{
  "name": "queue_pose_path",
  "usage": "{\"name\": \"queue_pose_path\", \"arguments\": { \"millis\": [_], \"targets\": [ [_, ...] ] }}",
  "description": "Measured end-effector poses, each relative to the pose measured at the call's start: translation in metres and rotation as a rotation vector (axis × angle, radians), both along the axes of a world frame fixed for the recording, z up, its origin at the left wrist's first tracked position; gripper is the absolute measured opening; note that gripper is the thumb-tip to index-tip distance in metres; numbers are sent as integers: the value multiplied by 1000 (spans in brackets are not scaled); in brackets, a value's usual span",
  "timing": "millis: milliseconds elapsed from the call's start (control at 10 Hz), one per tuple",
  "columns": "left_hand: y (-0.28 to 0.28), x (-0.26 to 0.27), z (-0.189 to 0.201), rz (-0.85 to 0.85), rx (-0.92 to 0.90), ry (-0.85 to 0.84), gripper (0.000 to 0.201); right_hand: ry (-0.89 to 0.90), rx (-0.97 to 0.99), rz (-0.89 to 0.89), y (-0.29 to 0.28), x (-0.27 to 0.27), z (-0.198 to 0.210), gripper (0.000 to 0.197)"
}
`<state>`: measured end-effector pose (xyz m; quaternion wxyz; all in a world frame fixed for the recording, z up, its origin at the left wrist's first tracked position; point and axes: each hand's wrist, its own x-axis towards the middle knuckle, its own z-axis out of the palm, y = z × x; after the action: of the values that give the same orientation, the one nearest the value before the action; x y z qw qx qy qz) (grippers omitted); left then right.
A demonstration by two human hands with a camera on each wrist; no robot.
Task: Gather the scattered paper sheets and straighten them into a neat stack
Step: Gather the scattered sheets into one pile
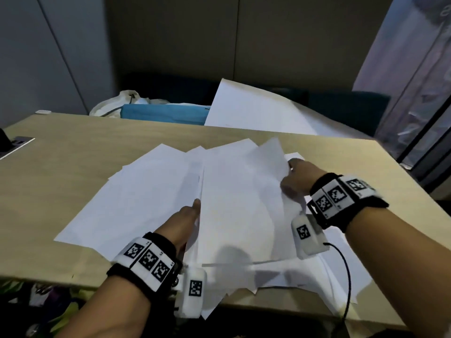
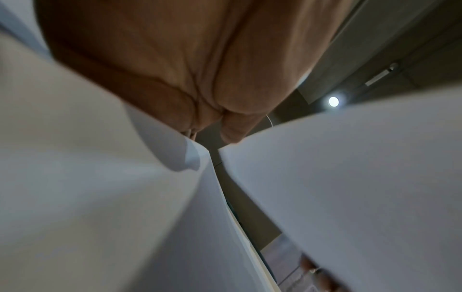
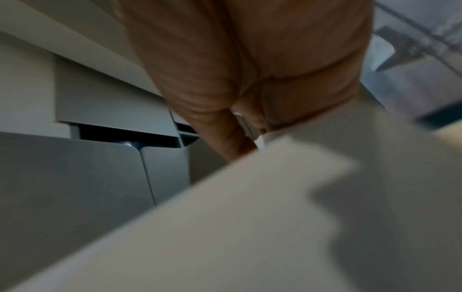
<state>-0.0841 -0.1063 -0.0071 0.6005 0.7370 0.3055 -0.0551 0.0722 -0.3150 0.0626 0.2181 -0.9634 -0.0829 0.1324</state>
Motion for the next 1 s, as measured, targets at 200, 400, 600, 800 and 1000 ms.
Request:
{"name": "queue_pose_path", "arguments": {
  "millis": [200,400,600,800,1000],
  "targets": [
    [-3,-2,11,40,-60,129,81,105,-99,8,17,5,-44,43],
    [15,7,-17,-165,110,62,63,240,-55,-28,5,17,-52,51],
    [4,7,-11,-160,205,23,21,72,-202,-242,-50,43,-26,76],
    [3,7,-7,-146,236,84,23,107,-447,-135,-93,80,-68,108],
    [1,7,-7,-163,287,87,18,31,-466,-139,-83,49,-49,79]
  ]
}}
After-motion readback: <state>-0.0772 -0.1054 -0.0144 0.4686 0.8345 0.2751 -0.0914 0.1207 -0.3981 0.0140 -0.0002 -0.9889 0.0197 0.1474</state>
